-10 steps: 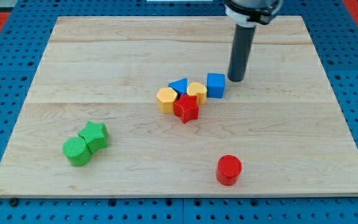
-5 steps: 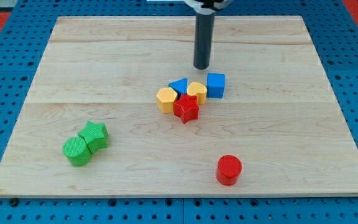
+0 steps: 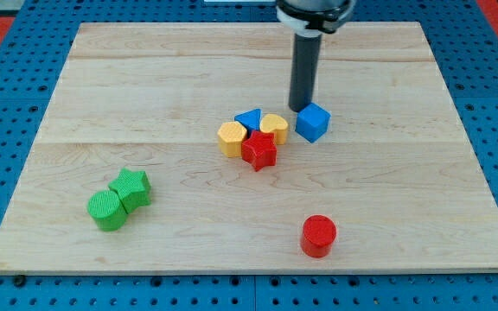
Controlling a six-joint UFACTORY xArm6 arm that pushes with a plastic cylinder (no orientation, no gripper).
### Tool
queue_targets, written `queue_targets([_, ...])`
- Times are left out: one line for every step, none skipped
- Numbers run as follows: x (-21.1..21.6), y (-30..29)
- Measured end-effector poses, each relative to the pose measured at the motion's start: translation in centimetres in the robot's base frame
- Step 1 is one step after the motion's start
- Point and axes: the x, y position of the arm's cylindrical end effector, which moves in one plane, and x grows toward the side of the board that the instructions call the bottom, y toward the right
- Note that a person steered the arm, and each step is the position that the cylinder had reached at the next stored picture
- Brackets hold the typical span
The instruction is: Move the blue cube into the yellow heart
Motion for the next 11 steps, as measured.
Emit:
queue_targets([1.6, 1.4])
queue_targets([2.4, 2.9])
queue_targets([3.1, 6.6])
queue_targets([3.7, 9.2])
queue_targets([4.1, 9.5])
queue_targets([4.7, 9.0])
queue_targets([5.2, 7.0])
queue_targets([5.2, 3.4])
queue_targets([5.2, 2.0])
queue_targets([6.8, 1.8])
queue_targets([8.7, 0.8])
